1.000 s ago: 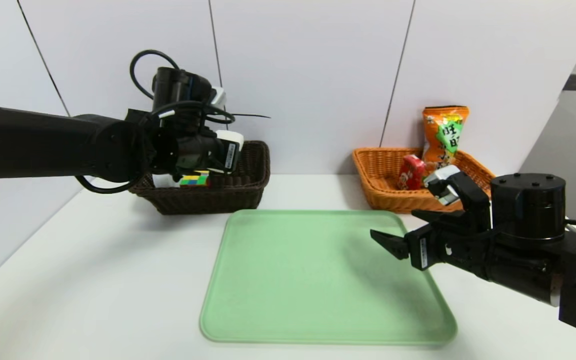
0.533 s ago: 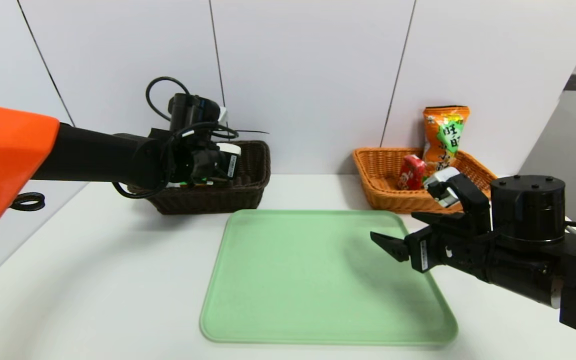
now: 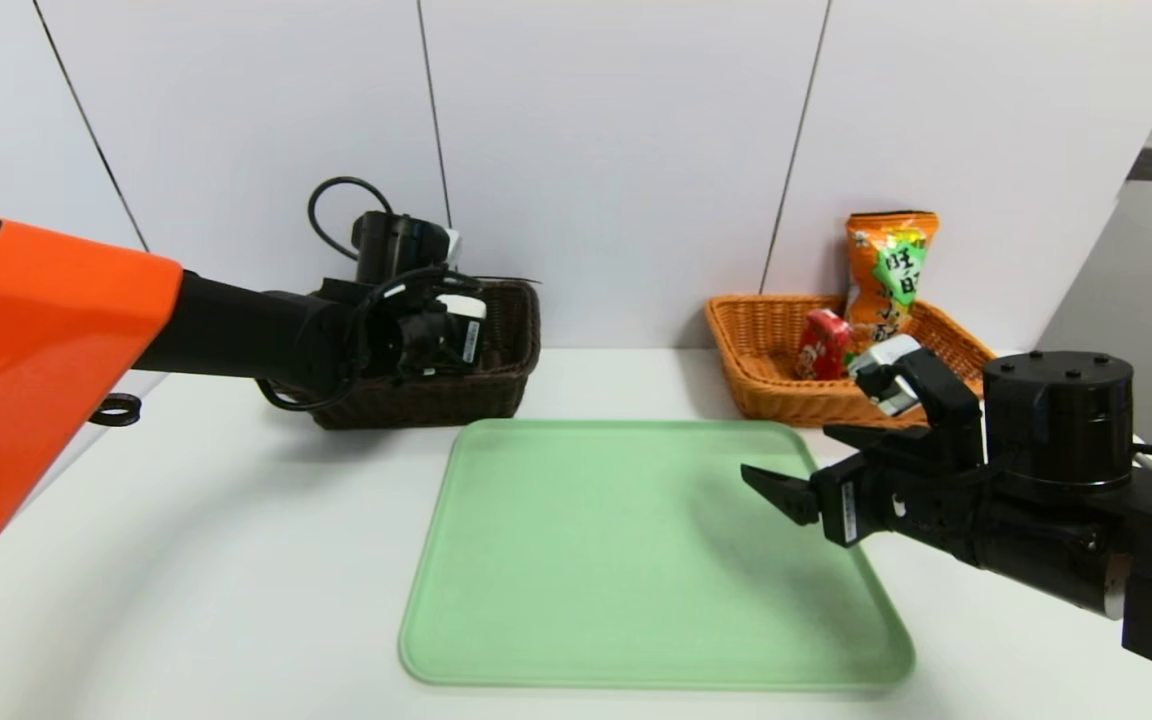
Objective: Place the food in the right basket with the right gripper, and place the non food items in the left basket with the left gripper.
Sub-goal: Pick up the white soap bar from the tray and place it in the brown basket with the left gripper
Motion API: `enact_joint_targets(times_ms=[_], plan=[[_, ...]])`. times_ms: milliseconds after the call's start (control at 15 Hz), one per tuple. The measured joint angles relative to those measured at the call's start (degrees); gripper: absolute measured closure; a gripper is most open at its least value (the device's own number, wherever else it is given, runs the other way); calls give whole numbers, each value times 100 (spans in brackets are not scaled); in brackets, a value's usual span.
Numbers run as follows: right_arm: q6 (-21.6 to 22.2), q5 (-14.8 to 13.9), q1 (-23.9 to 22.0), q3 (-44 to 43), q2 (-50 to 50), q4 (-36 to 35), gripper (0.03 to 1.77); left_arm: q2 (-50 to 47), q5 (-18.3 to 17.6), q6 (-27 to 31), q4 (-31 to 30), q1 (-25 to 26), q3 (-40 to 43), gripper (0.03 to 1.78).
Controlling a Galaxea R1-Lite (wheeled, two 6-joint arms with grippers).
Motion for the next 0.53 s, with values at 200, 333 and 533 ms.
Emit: enact_joint_targets(times_ms=[200,333,533], plan=[[6,-2,1,7,-26,0,9,15,0,0,17,-5,22,84],[9,-6,-2,16,-37,-2,9,11,0,6,33,-2,22,84],[11,-4,0,13,-45,-2,9,0,-2,16,45,4,22,84]])
